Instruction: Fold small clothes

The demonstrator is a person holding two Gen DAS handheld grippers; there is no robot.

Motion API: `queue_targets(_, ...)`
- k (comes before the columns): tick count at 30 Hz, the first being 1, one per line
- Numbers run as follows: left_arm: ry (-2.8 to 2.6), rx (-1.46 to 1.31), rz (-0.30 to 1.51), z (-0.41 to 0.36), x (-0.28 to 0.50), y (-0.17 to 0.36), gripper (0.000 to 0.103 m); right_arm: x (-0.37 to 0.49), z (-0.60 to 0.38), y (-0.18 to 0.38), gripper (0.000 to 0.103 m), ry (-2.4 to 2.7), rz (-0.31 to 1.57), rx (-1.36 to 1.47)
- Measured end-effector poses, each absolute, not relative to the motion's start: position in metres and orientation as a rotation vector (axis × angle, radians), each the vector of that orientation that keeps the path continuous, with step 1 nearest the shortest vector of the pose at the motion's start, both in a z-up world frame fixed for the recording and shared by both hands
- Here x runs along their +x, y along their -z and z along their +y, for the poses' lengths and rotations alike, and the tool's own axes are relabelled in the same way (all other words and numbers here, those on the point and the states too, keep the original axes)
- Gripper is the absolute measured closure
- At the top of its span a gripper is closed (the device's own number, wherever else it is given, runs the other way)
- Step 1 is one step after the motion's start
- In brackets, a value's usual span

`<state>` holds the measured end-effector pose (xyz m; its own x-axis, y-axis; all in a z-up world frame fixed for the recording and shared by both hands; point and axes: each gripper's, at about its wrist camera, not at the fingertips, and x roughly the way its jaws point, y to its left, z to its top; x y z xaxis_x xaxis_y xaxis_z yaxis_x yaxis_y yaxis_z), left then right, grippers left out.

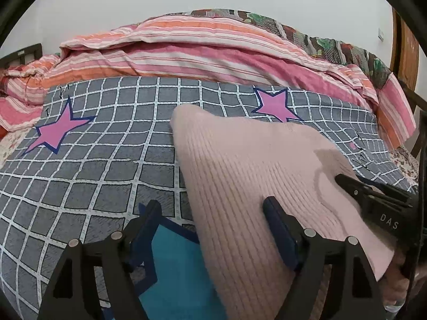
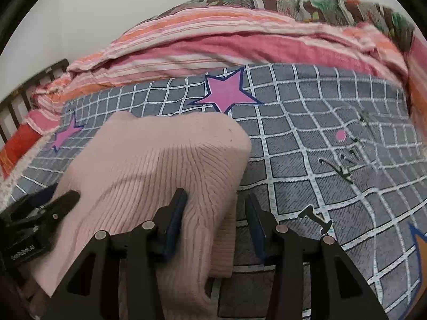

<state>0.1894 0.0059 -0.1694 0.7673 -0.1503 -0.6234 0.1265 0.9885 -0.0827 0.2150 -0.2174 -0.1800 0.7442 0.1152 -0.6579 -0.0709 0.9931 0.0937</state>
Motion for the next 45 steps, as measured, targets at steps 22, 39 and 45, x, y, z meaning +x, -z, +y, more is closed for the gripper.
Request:
queue_targets(22, 0.139, -0.035, 0.661, 0.008, 0.19, 0.169, 0.02, 0.204, -0.214, 0.177, 0.075, -0.122, 0.668, 0.065)
queue_targets(39, 0.15, -0.061, 0.662, 0.009, 0.186, 0.169, 0.02, 0.194, -0.207, 0.175, 0.087, -0.121, 0.629, 0.029)
queue_targets(45, 0.153, -0.071, 0.664, 0.01, 0.185, 0.169, 0.02, 0.192, -0.207, 0.174, 0.087, -0.119, 0.62, 0.023)
